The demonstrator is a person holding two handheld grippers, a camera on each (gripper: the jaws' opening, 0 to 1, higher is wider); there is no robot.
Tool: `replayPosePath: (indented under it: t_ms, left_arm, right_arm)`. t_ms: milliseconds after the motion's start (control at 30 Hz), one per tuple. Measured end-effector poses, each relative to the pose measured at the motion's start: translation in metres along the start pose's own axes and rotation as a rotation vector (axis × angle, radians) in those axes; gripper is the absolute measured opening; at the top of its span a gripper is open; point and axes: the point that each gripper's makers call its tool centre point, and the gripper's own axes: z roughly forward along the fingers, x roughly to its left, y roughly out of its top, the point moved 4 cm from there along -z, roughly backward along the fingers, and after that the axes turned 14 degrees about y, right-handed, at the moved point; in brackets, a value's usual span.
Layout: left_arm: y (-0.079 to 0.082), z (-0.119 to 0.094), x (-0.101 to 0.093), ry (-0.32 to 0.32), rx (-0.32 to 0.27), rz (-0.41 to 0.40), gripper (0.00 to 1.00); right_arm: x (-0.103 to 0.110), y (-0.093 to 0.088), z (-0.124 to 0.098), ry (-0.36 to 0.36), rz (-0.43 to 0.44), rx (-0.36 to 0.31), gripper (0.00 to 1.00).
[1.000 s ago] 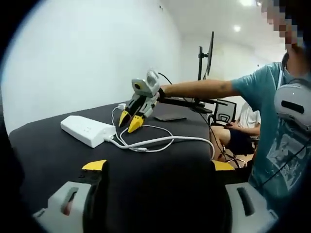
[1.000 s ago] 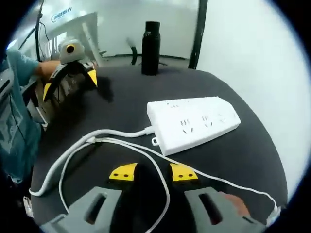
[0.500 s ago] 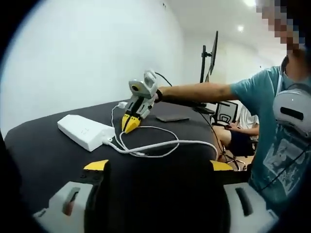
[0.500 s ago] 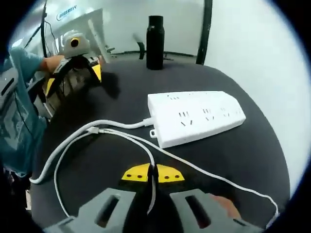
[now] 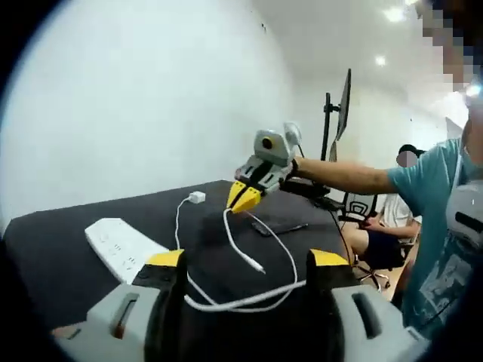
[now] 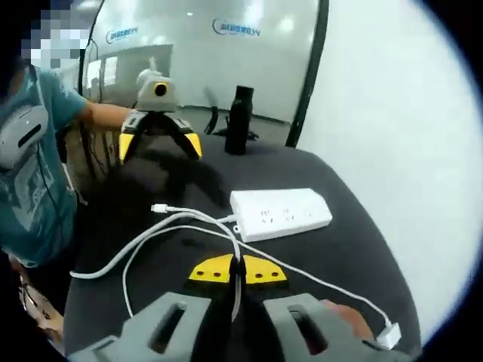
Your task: Connect the charging cable to the phone, plug the charger into the socket, and turn on the power strip switch to charge the phone.
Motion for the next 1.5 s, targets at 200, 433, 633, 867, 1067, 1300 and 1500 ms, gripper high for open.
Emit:
replayPosePath:
  t_ms: [200, 433, 633, 867, 1067, 1300, 1500]
  left_arm:
    - [0.001, 0.018, -0.002, -0.023, 0.097, -0.044, 0.4]
    - [-0.008, 0.018, -0.013, -0.061, 0.166, -0.02, 0.29]
    - [-0.006, 0.012, -0.015, -0.085, 0.234, -0.011, 0.1]
    - [-0.005, 0.011, -0.017, -0.098, 0.266, 0.022, 0.03]
    - [-0.008, 0.009, -0.012, -0.094, 0.328, -0.012, 0.0]
    - [0.004, 0.006, -0.009, -0.07, 0.246, -0.082, 0.0]
    - [0.014, 0.005, -0.004, -0.023, 0.203, -0.075, 0.0]
  right_arm:
    - [0.014, 0.03, 0.003, 0.033, -0.084, -0.01, 0.02]
    - [0.028, 0.052, 0.017, 0.075, -0.169, 0.024, 0.02]
    - [0.033, 0.06, 0.026, 0.093, -0.216, 0.057, 0.02]
    - [0.032, 0.071, 0.031, 0.088, -0.247, 0.06, 0.02]
    - [0.03, 0.077, 0.036, 0.064, -0.238, 0.038, 0.03]
    - [0.019, 0.087, 0.017, -0.045, -0.059, -0.197, 0.21]
    - [0.049, 0.097, -0.013, -0.044, 0.07, -0.48, 0.22]
